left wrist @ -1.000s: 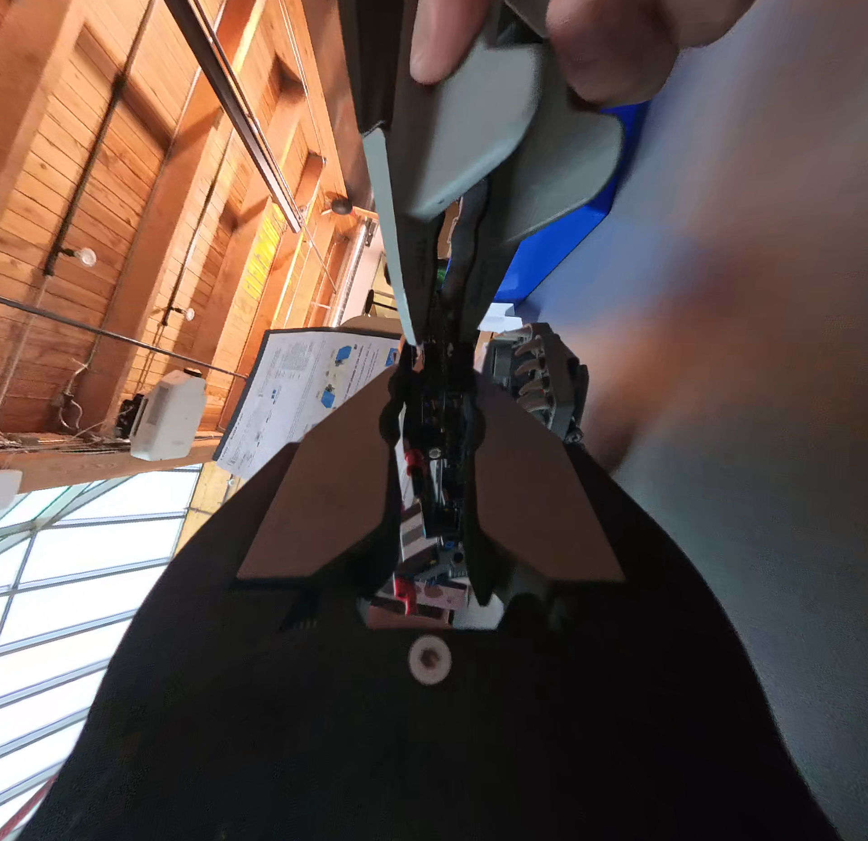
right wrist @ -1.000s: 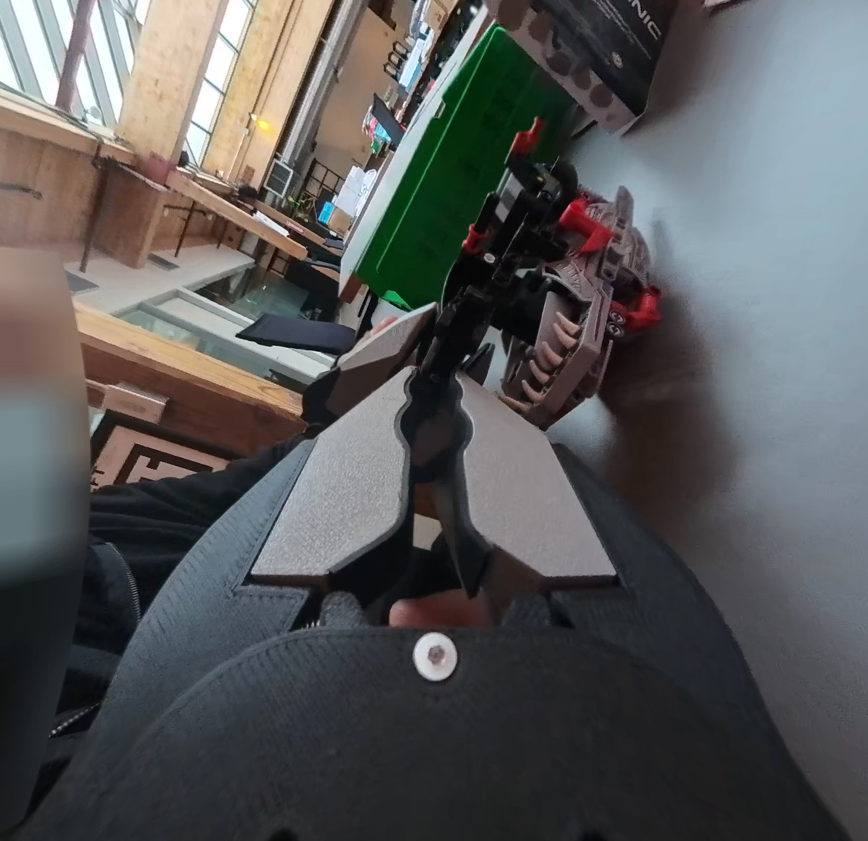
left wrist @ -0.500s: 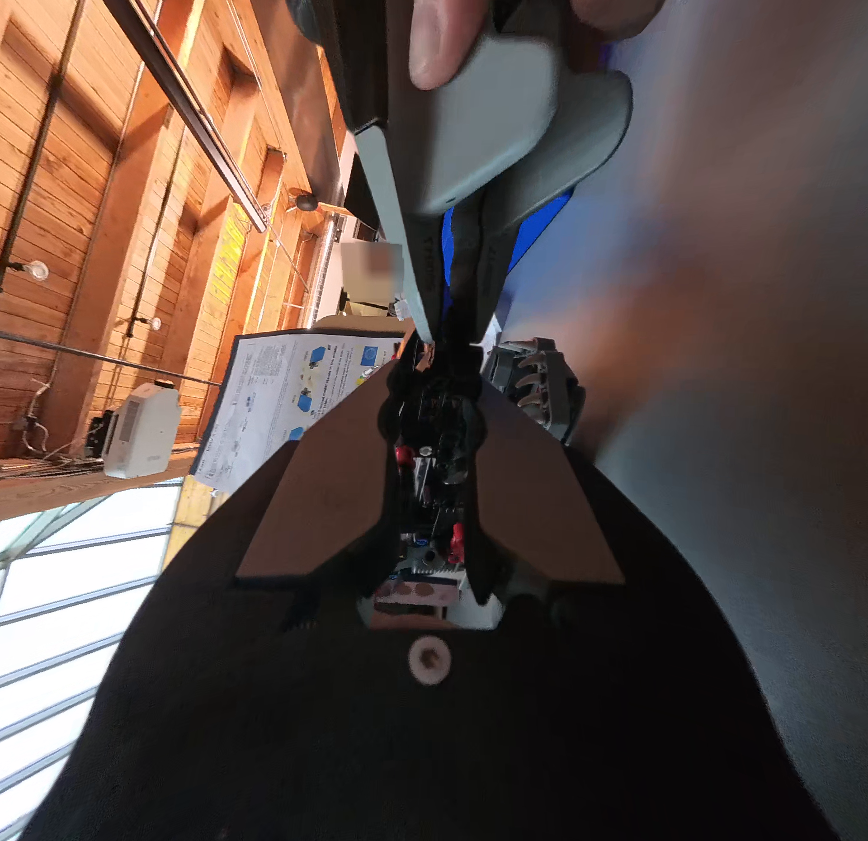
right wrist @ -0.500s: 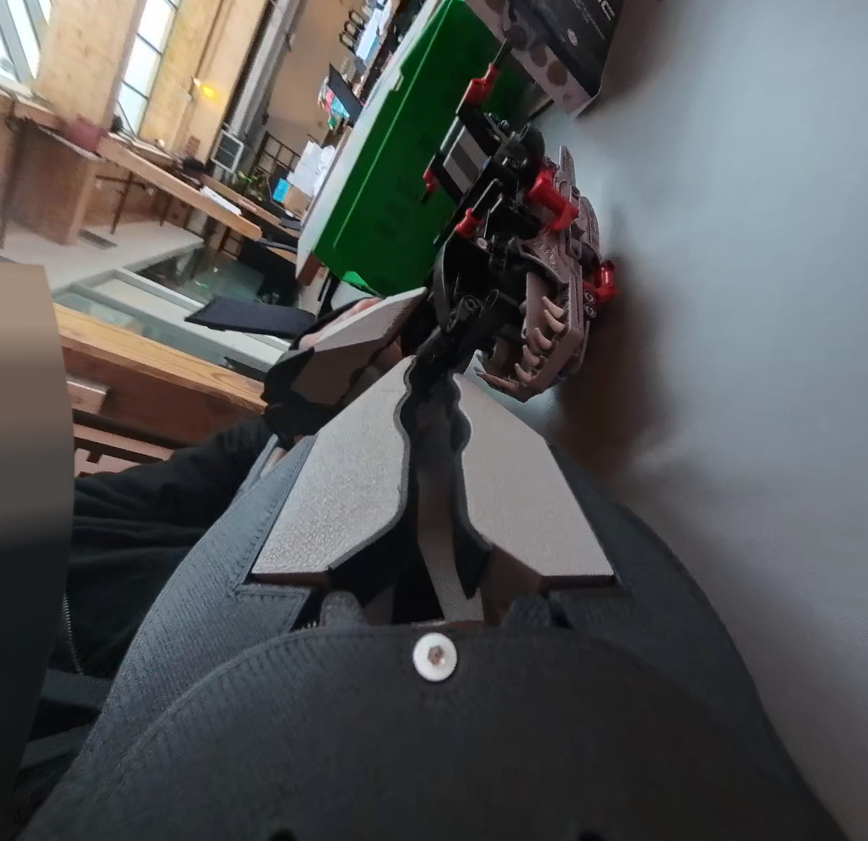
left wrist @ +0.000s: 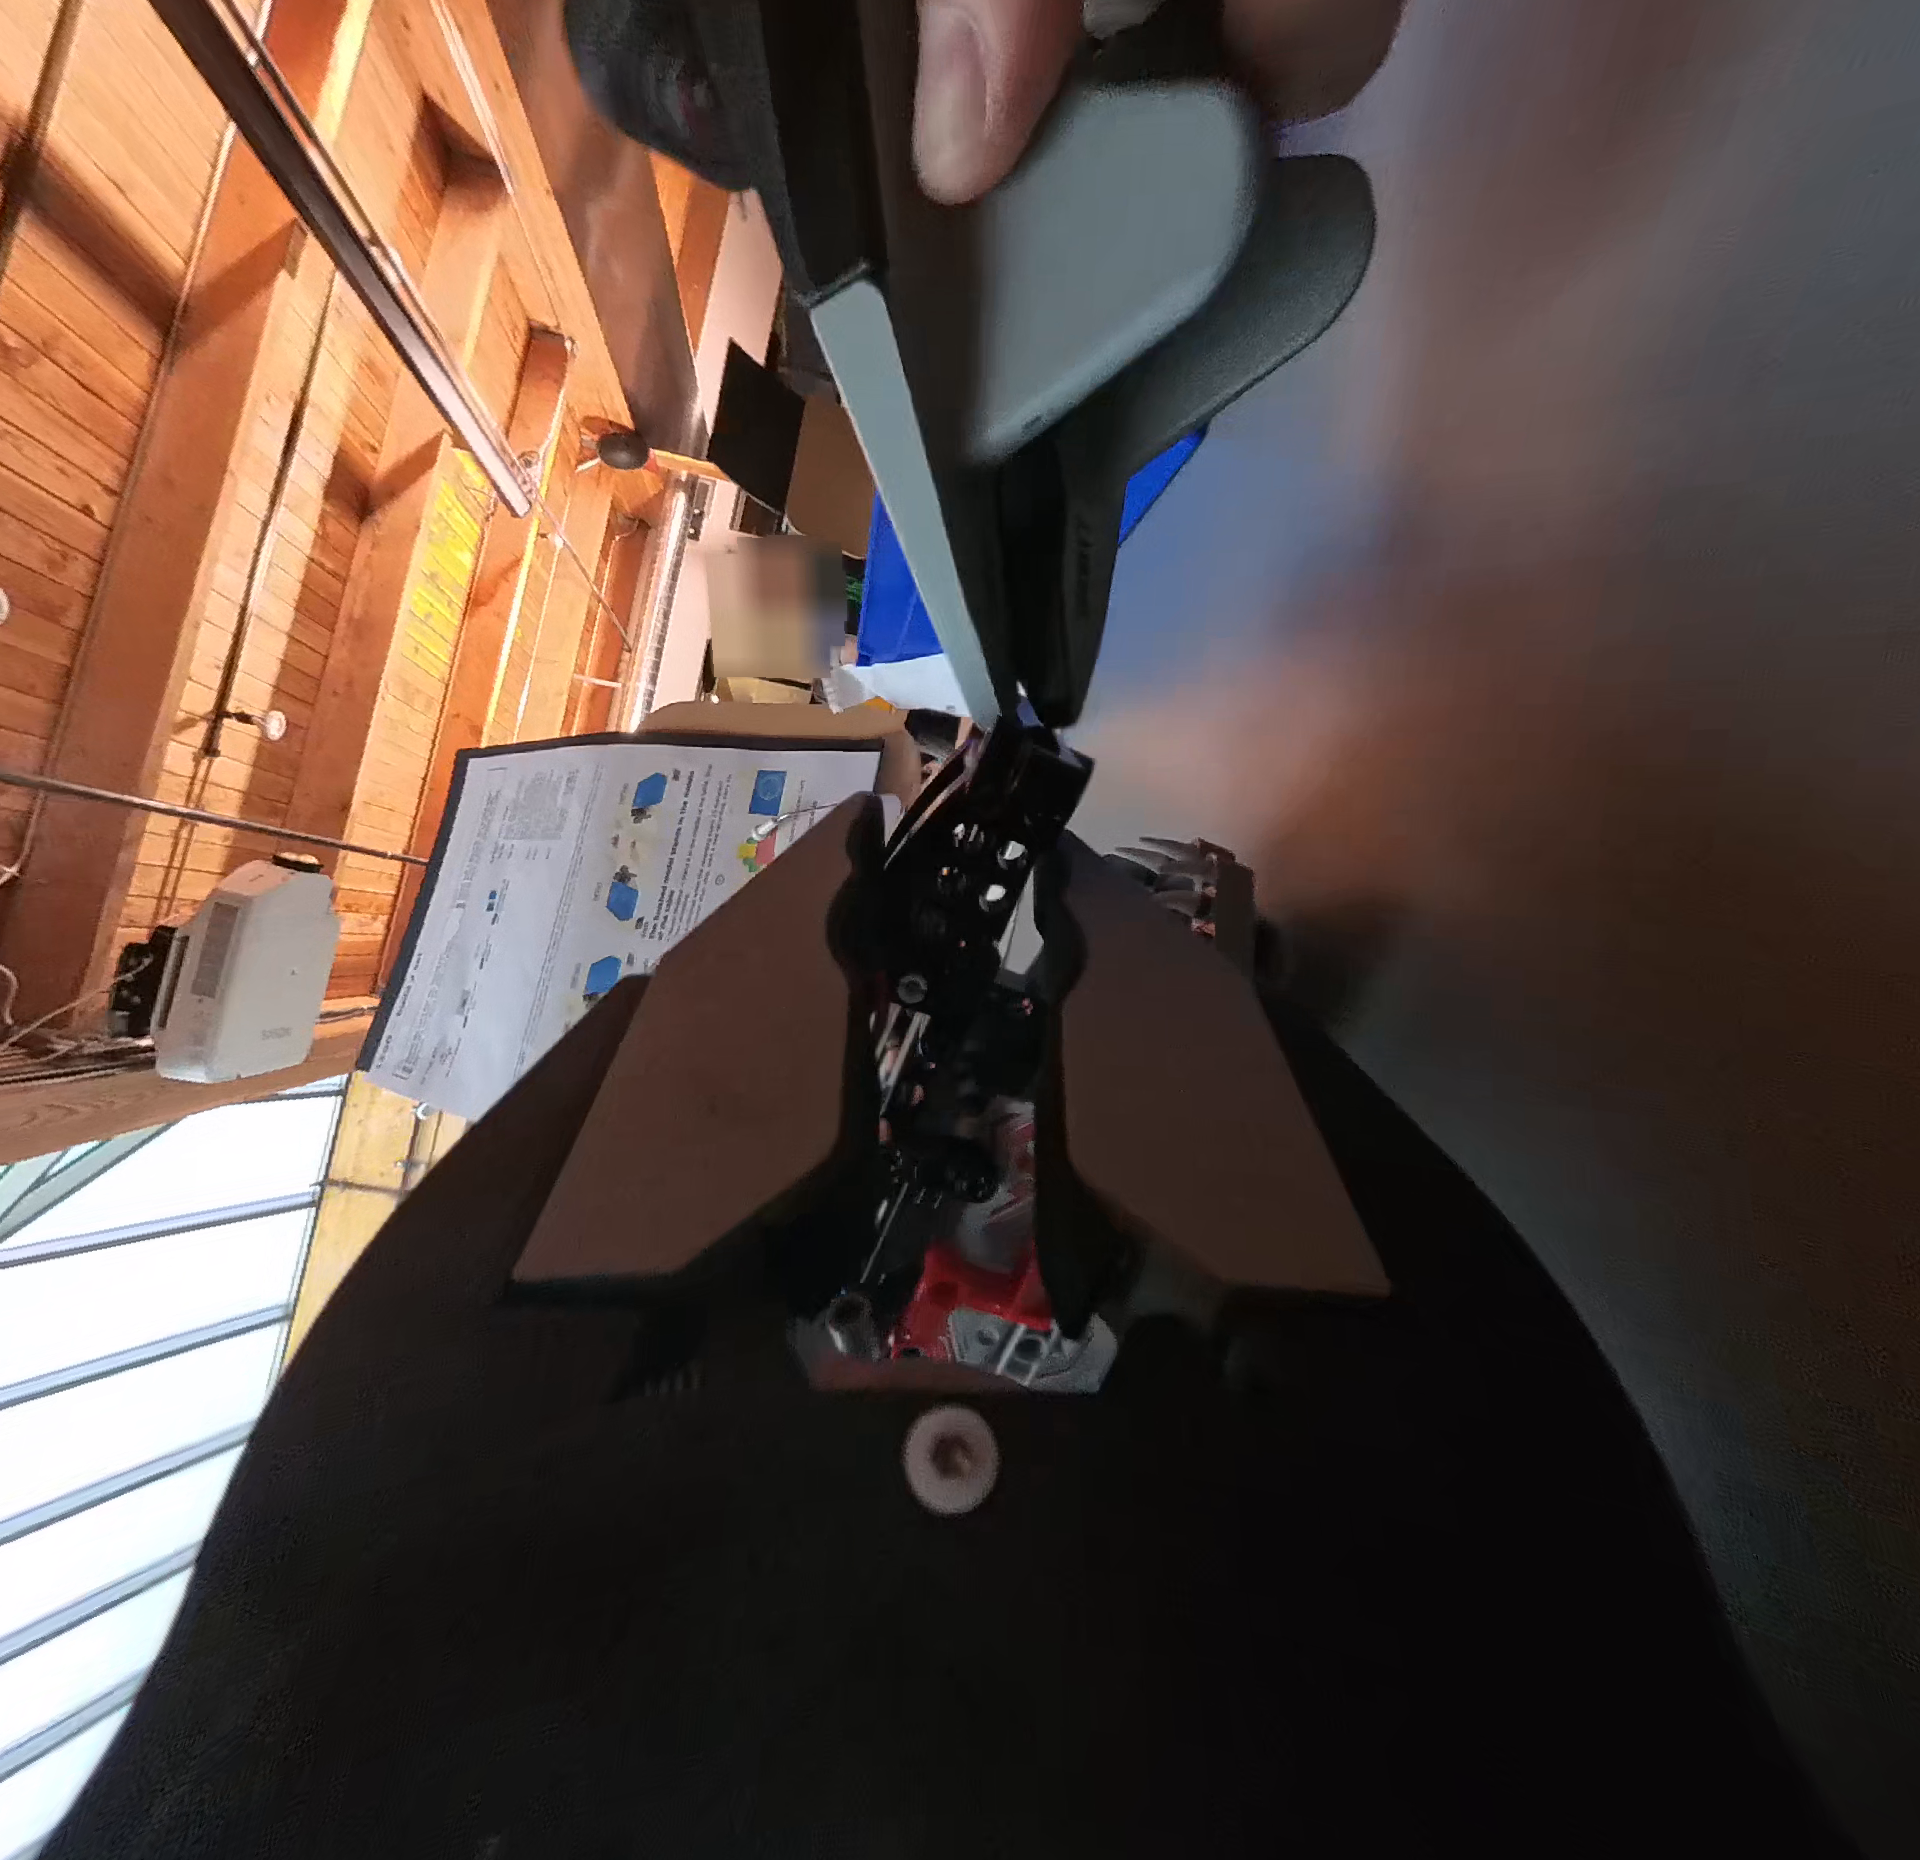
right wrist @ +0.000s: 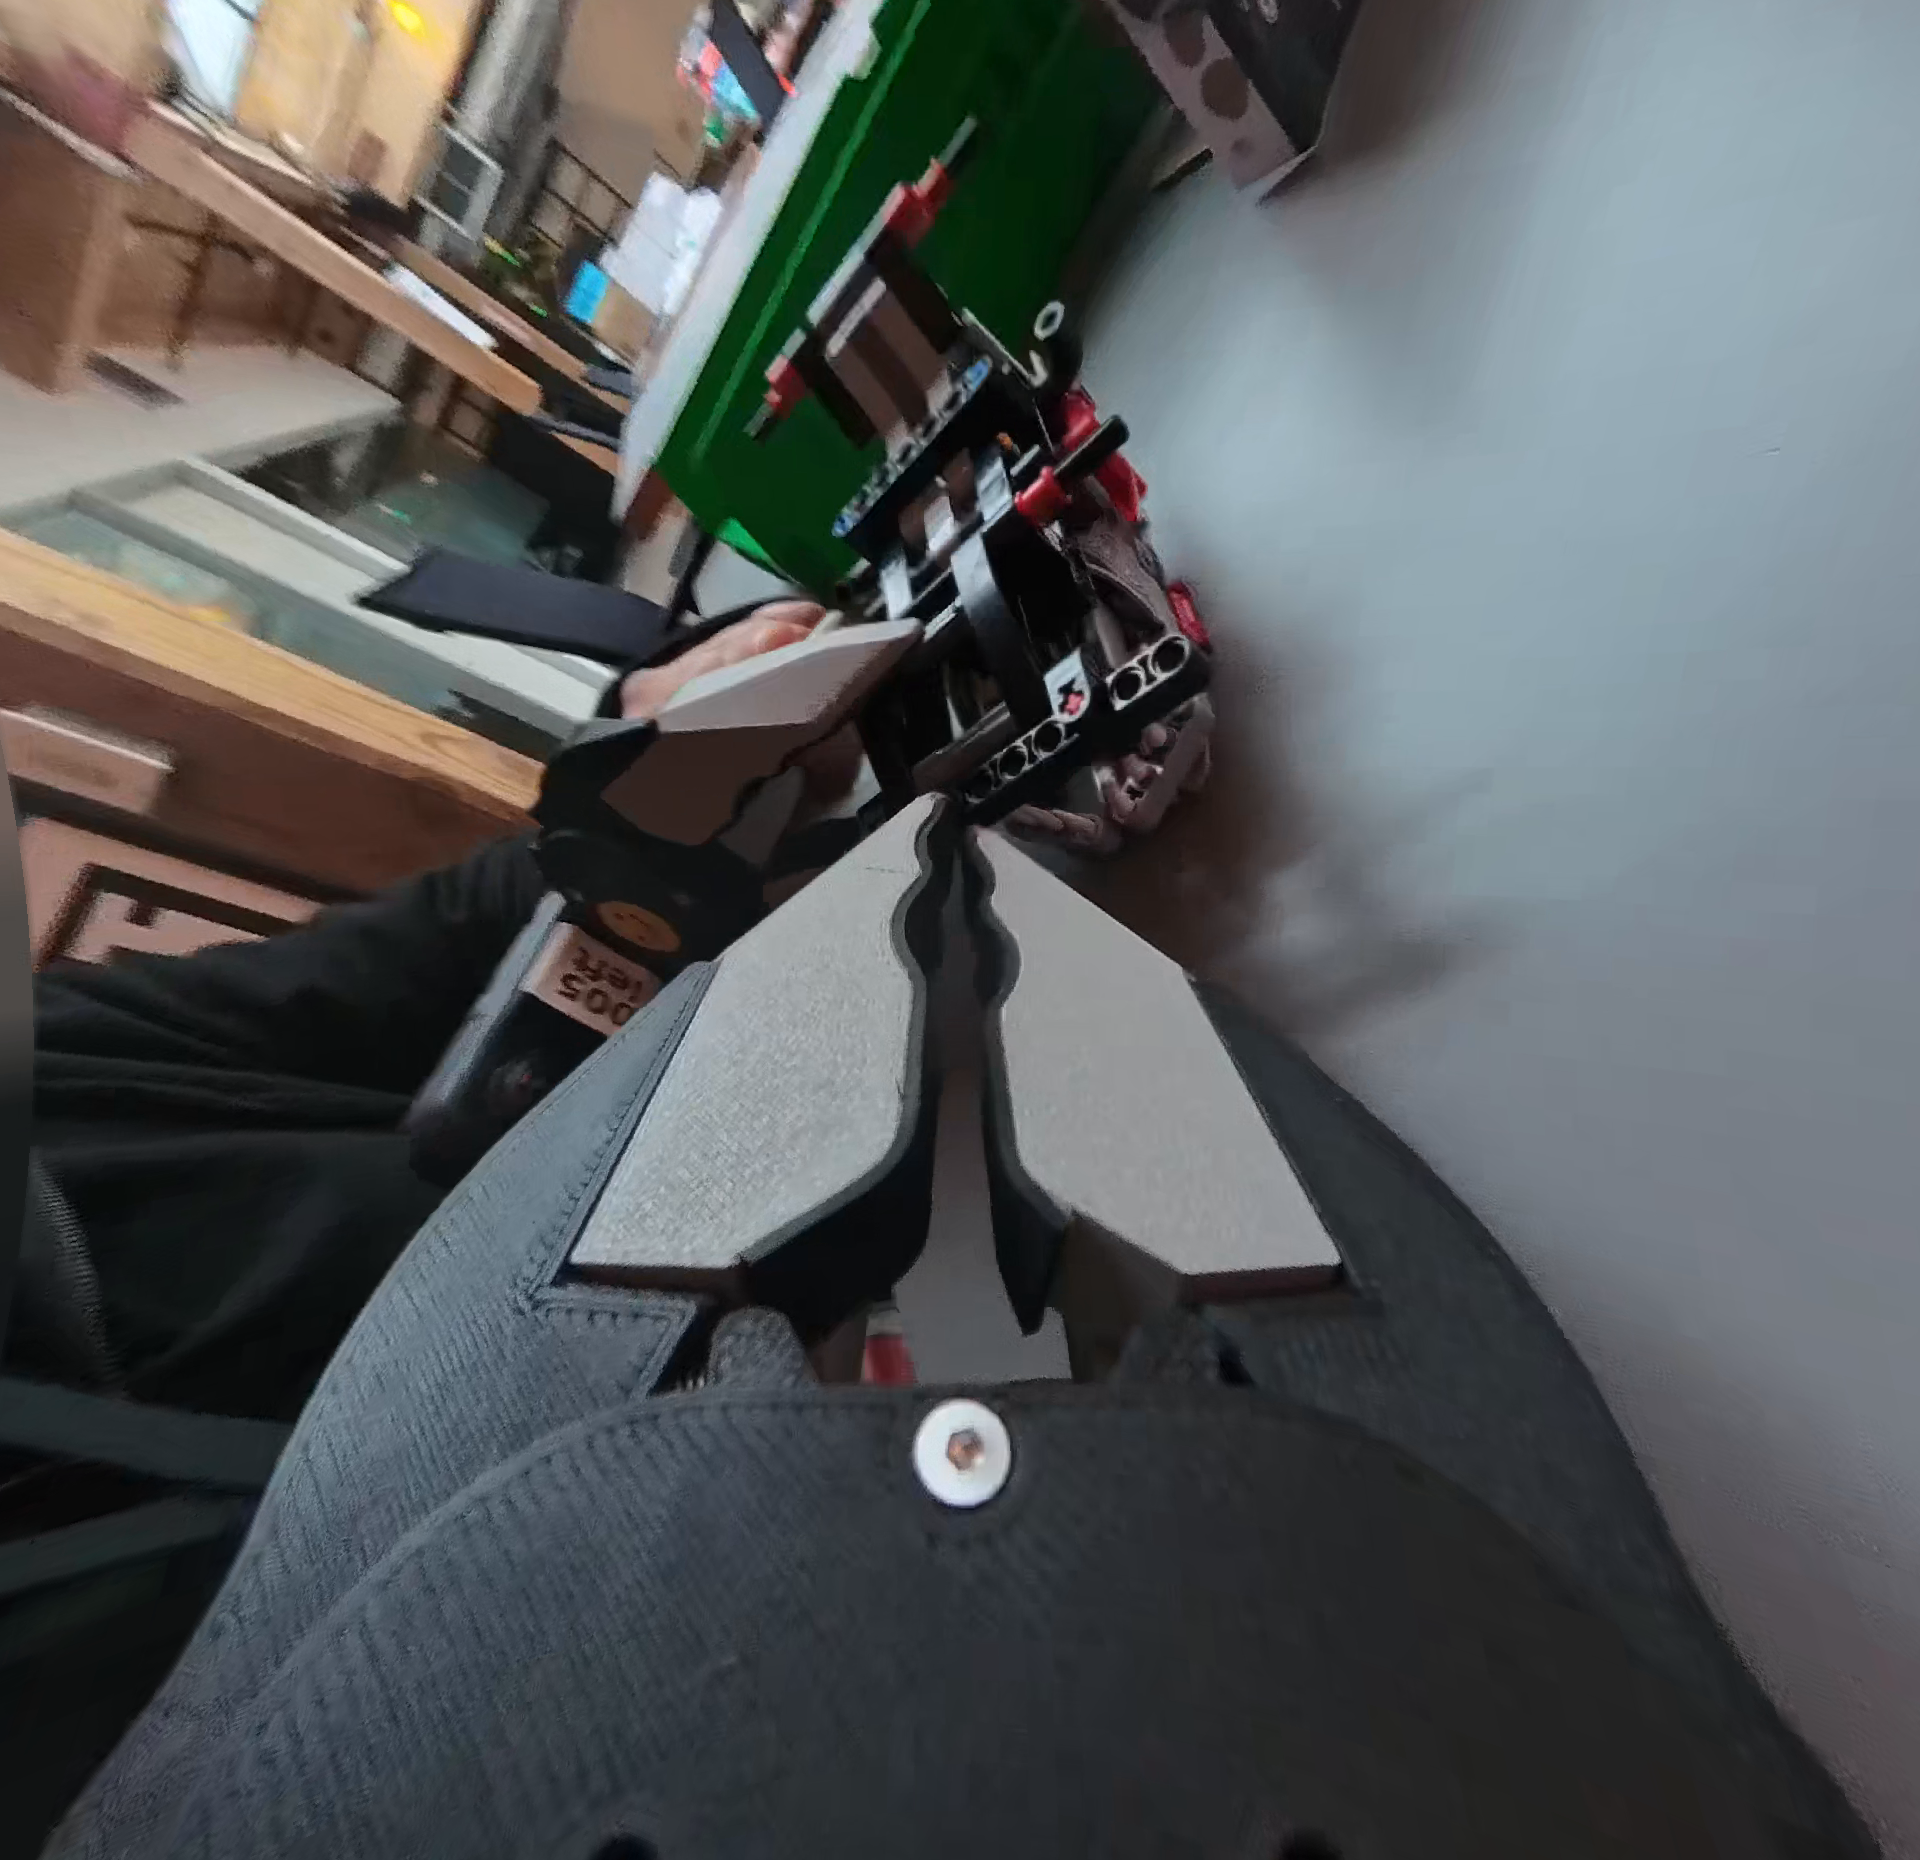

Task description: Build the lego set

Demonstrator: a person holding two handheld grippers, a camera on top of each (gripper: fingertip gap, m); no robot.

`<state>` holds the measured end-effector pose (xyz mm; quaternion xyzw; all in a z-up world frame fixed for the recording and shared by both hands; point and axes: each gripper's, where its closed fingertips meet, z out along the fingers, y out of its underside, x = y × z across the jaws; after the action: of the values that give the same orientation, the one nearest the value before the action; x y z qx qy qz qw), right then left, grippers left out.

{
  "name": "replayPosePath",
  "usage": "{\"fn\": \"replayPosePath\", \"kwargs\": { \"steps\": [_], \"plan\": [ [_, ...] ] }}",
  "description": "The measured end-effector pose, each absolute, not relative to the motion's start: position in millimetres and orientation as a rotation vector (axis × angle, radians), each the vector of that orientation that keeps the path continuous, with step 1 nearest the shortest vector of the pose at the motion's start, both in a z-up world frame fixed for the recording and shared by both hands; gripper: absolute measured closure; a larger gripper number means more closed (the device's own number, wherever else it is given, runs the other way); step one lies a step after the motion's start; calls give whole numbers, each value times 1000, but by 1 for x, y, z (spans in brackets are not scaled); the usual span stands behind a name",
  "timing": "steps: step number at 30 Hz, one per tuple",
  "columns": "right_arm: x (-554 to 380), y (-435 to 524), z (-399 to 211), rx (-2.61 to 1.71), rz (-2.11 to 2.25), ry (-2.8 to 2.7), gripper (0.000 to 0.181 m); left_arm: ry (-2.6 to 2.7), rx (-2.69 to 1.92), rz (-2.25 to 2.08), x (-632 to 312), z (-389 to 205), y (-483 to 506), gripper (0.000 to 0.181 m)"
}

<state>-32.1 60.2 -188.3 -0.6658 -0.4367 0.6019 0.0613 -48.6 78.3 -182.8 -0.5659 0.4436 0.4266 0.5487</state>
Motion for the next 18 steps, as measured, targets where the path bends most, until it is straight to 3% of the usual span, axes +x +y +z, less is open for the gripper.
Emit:
{"fn": "replayPosePath", "kwargs": {
  "steps": [4,6,7,12,18],
  "plan": [
    [-26,55,-210,-2026,1684,-1489,181,939,-1347,932,-57,-167,76,158],
    [-26,50,-204,-1860,1573,-1566,151,1014,-1310,942,-48,-174,74,157],
    [-24,50,-199,-1736,1474,-1616,146,1026,-1310,957,-46,-176,74,158],
    [-20,54,-185,-1121,690,-1772,146,972,-1318,907,-47,-170,73,157],
    [-29,25,-166,-511,141,-1691,167,950,-1332,891,-49,-168,73,157]
  ]
}}
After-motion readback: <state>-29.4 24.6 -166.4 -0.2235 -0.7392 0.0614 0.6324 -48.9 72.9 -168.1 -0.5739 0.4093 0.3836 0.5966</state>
